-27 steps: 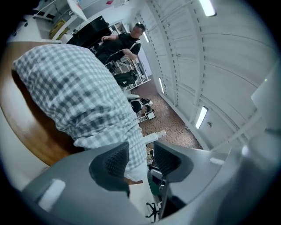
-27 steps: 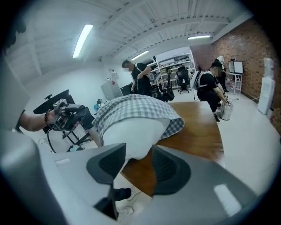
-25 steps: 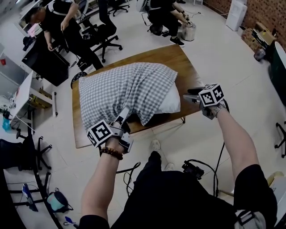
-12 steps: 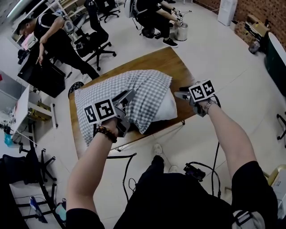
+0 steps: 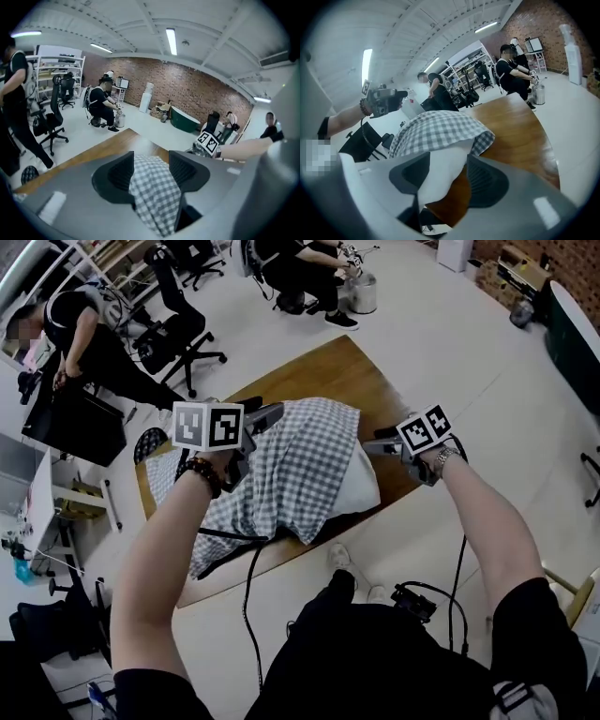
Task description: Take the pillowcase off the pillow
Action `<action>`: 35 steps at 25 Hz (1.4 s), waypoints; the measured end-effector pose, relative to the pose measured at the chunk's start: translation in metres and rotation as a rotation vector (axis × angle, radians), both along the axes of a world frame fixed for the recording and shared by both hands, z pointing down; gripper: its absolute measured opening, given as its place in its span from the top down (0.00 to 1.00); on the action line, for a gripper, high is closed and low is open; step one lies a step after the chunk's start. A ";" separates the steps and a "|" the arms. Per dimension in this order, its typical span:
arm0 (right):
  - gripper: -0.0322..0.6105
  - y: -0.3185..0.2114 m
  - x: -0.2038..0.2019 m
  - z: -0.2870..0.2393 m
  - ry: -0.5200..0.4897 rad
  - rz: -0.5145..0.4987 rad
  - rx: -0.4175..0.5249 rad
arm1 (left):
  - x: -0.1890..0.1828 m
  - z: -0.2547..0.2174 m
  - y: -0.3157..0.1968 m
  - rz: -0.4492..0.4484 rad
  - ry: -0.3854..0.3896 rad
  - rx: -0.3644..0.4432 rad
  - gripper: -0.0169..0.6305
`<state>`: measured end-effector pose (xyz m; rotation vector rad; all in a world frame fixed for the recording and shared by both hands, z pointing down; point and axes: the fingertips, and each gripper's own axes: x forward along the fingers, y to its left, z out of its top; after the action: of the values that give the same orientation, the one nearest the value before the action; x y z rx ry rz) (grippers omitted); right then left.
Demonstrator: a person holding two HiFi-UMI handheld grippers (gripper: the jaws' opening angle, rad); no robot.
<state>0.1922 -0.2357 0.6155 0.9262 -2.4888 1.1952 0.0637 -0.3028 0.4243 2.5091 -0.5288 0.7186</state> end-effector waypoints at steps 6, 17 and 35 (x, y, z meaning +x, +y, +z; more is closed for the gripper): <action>0.57 -0.013 -0.012 0.018 -0.015 -0.071 -0.075 | 0.013 0.041 -0.057 0.174 -0.176 0.048 0.59; 0.60 -0.017 -0.033 0.038 -0.155 -0.171 -0.202 | 0.020 0.125 -0.111 0.329 -0.409 -0.058 0.55; 0.93 -0.050 -0.029 -0.036 -0.040 -0.083 0.034 | 0.021 0.134 -0.159 0.366 -0.566 -0.082 0.95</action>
<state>0.1628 -0.2852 0.5798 0.8066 -2.5591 1.1596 0.0844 -0.4617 0.5586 2.3303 -0.2090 1.5764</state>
